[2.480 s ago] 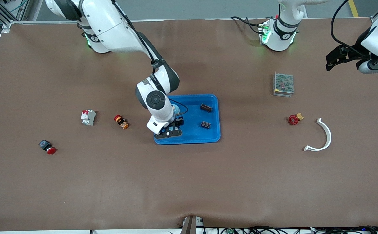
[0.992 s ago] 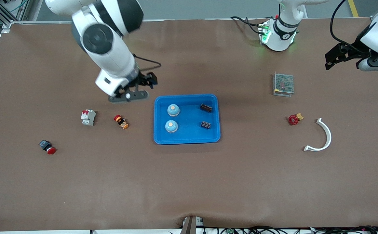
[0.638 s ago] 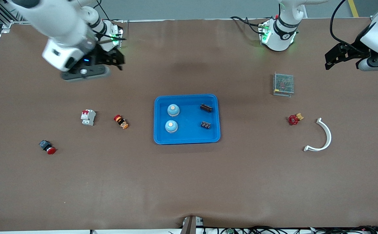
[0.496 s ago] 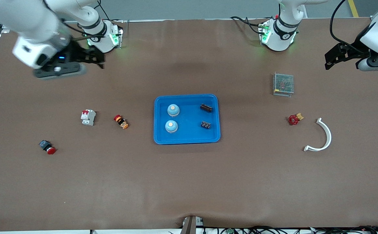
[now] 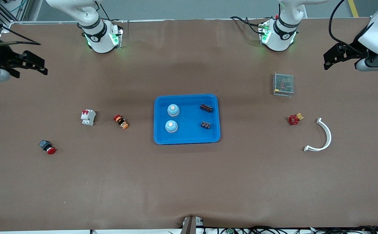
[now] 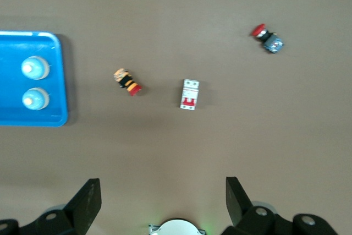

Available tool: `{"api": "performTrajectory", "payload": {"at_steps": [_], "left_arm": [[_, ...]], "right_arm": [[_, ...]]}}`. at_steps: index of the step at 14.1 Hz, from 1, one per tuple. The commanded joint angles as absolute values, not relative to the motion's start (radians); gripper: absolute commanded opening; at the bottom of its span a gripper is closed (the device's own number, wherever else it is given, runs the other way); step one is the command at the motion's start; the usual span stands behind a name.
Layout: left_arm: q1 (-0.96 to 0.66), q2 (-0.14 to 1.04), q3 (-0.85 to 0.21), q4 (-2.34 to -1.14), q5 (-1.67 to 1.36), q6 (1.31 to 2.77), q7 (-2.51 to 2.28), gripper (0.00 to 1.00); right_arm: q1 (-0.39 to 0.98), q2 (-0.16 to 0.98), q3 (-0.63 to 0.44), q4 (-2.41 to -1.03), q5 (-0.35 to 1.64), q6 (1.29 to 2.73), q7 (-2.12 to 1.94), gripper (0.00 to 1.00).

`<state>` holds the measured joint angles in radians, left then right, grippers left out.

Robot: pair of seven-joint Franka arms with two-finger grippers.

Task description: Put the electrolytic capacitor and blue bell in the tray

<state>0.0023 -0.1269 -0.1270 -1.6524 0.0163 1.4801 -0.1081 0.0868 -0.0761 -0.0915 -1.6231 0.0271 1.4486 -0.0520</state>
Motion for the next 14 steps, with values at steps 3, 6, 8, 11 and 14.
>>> {"api": "performTrajectory", "payload": {"at_steps": [3,6,8,11,14], "left_arm": [[0.006,-0.124,-0.13,-1.649,0.011,1.486,-0.086,1.0],[0.006,-0.123,-0.13,-1.649,0.011,1.489,-0.086,1.0],[0.006,-0.121,-0.13,-1.649,0.011,1.491,-0.086,1.0],[0.006,-0.114,-0.13,-1.649,0.011,1.499,-0.086,1.0],[0.006,-0.114,-0.13,-1.649,0.011,1.503,-0.086,1.0]], "right_arm": [[0.04,-0.071,-0.071,-1.638,-0.029,1.518,-0.064,1.0],[0.026,-0.066,-0.071,-1.655,-0.029,1.587,-0.098,1.0],[0.021,-0.066,-0.071,-1.663,-0.028,1.63,-0.097,1.0],[0.02,-0.061,-0.069,-1.667,-0.026,1.683,-0.086,1.0],[0.026,-0.054,-0.068,-1.651,-0.023,1.692,-0.074,1.0]]}}
